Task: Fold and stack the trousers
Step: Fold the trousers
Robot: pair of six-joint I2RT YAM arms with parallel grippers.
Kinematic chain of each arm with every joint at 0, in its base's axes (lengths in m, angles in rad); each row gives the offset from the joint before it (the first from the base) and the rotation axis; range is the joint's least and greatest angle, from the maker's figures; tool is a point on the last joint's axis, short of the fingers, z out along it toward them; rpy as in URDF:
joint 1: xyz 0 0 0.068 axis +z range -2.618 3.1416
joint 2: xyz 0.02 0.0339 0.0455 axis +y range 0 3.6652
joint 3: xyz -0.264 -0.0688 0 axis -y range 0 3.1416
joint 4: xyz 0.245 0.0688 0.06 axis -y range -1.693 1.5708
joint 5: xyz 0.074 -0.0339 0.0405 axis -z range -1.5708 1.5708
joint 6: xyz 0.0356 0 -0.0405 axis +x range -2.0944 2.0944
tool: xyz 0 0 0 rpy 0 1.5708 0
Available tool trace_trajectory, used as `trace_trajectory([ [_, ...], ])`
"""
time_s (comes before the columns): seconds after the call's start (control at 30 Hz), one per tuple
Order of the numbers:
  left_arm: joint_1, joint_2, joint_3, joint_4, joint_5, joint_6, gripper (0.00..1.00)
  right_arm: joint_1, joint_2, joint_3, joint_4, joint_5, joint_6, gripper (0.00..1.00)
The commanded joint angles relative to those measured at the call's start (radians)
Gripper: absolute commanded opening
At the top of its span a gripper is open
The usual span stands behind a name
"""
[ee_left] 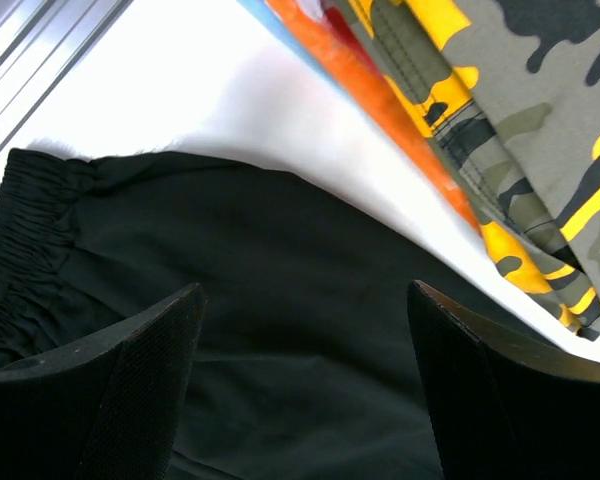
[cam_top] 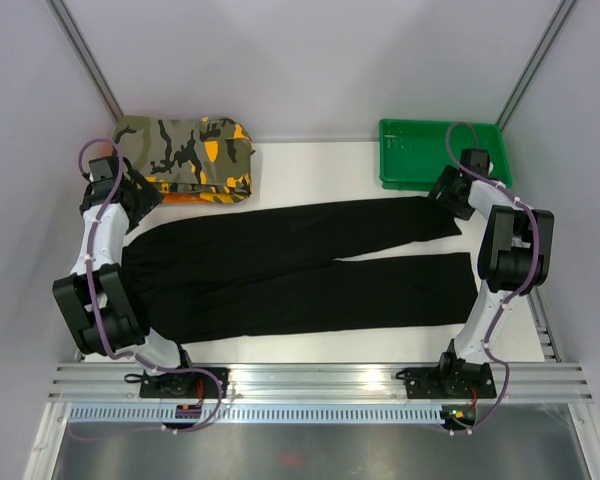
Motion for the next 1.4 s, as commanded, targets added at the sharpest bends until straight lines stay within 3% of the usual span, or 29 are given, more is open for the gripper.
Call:
trace_trajectory([
  [0.0, 0.004, 0.003, -0.009, 0.033, 0.008, 0.027, 0.88, -0.003, 0.040, 0.037, -0.031, 0.069, -0.051, 0.79],
  [0.1, 0.004, 0.014, -0.007, 0.035, 0.005, 0.033, 0.88, -0.001, 0.049, 0.005, -0.029, 0.084, -0.063, 0.67],
  [0.23, 0.010, 0.028, -0.003, 0.035, -0.013, 0.039, 0.88, -0.001, 0.039, -0.036, -0.026, 0.112, -0.079, 0.31],
  [0.4, 0.033, 0.041, 0.005, 0.032, -0.007, 0.036, 0.88, -0.004, 0.025, -0.062, -0.040, 0.141, -0.090, 0.03],
  [0.53, 0.049, 0.051, 0.005, 0.038, 0.005, 0.044, 0.88, -0.042, -0.003, -0.076, -0.068, 0.218, -0.090, 0.00],
  [0.7, 0.052, 0.090, 0.014, 0.050, 0.038, 0.062, 0.88, -0.209, -0.049, -0.116, -0.042, 0.102, -0.067, 0.00],
  [0.77, 0.050, 0.103, 0.014, 0.055, 0.077, 0.062, 0.88, -0.223, -0.061, -0.122, -0.038, 0.100, -0.079, 0.06],
  [0.87, 0.050, 0.121, 0.003, 0.068, 0.102, 0.064, 0.88, -0.222, -0.099, -0.154, -0.002, 0.028, -0.079, 0.29],
  [0.9, 0.052, 0.124, 0.005, 0.071, 0.113, 0.065, 0.88, -0.219, -0.105, -0.157, 0.007, -0.006, -0.079, 0.47],
  [1.0, 0.049, 0.138, 0.008, 0.076, 0.162, 0.080, 0.87, -0.202, -0.125, -0.133, -0.026, -0.021, -0.086, 0.73],
  [1.13, 0.041, 0.143, -0.015, 0.108, 0.226, 0.113, 0.83, -0.162, -0.170, -0.070, -0.057, -0.031, -0.102, 0.80],
  [1.37, 0.036, 0.239, -0.026, 0.067, 0.199, 0.064, 0.81, -0.127, -0.222, -0.021, -0.075, -0.034, -0.088, 0.83],
])
